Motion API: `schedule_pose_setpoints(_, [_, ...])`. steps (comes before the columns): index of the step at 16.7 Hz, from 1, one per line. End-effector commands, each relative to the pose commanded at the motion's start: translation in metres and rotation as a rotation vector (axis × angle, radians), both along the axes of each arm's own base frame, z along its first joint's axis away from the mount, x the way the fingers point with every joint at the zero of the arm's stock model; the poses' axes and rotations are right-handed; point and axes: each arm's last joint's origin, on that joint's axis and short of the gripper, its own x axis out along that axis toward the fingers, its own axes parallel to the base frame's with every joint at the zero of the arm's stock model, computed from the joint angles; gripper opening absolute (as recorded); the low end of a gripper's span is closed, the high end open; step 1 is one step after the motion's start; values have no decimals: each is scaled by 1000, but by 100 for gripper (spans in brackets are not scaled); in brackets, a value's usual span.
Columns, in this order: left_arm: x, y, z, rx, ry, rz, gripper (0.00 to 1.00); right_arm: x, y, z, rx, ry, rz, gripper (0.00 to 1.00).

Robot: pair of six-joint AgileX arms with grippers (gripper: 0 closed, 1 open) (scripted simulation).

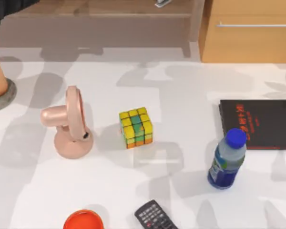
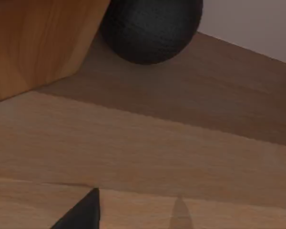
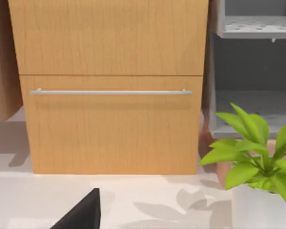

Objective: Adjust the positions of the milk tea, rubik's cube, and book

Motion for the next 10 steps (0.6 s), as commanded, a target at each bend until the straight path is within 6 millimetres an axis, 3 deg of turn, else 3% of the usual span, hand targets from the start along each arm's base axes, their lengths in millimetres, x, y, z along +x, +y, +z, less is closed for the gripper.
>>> schedule_pose_setpoints(4, [3, -73, -7, -17, 401, -25, 100, 0, 0, 0, 0, 0, 0, 100])
schedule_pose_setpoints(10, [-30, -158, -42, 159, 927, 40, 100, 0, 0, 0, 0, 0, 0, 100])
